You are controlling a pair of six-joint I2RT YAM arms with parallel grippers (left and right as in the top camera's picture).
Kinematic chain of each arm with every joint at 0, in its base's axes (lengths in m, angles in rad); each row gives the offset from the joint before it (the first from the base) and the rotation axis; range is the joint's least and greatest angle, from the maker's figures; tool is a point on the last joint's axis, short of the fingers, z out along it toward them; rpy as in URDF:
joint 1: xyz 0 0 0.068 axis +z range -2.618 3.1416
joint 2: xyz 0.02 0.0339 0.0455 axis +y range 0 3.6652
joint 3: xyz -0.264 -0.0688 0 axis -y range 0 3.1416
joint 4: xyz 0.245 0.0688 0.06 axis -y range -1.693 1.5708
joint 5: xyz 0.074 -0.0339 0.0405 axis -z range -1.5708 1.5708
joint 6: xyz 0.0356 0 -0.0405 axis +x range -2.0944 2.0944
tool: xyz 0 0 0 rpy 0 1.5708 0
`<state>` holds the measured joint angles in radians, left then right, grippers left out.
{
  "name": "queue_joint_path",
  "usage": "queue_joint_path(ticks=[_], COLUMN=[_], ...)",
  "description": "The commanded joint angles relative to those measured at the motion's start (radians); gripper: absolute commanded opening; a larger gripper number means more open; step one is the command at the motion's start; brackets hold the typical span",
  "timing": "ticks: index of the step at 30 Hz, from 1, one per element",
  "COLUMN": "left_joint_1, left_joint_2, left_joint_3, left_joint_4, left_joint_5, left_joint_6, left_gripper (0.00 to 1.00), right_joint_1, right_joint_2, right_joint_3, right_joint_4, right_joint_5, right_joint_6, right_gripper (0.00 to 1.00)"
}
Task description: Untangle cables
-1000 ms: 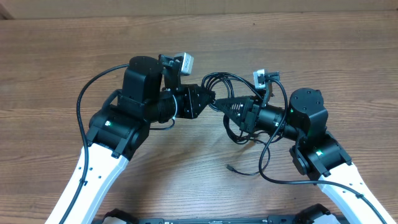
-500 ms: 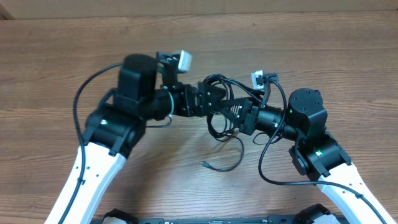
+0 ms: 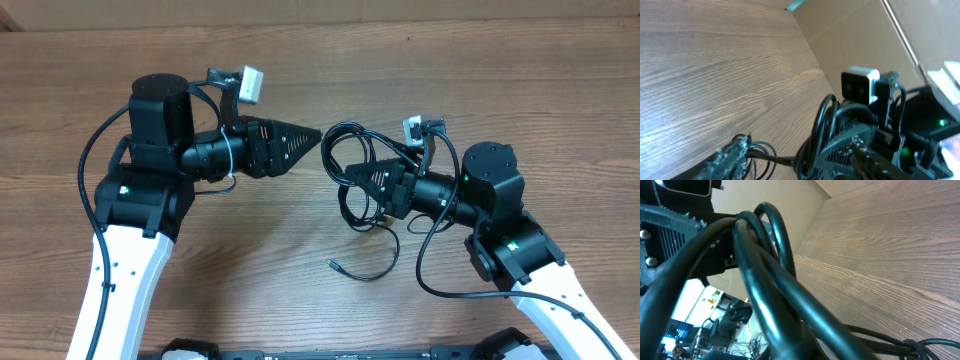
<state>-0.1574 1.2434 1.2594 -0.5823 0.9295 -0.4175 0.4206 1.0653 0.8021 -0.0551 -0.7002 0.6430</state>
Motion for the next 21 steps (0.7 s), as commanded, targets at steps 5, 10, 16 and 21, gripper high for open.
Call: queue_joint_path(ticks=[5,10,16,21], left_joint_1=[-0.013,-0.015,-0.061,-0.137], left_joint_2=[-0.024,-0.021,-0.021,-0.021], left_joint_3=[0.026,0.026,0.026,0.026], left_joint_4=[-0.042,-0.046,-0.046,-0.041], left_joint_5=[0.040,0.035,-0.021,-0.101], left_joint_6=[0.224,0.268,0.268,0.268], left_gripper=[0.49,0.70,0.76,0.74], right_joint_1=[0.003,0.003,0.003,0.003], right_joint_2=[-0.003,-0.003,-0.003,-0.003], right_joint_3=[0.023,0.023,0.023,0.023], right_joint_4=[-0.003,-0.004,-0.029,-0.037], right_joint_5=[0.011,0.011,0.052,0.052], right_joint_6=[-0.015,-0.015,-0.015,-0.015], right_gripper=[0.04,0.04,0.04,0.04])
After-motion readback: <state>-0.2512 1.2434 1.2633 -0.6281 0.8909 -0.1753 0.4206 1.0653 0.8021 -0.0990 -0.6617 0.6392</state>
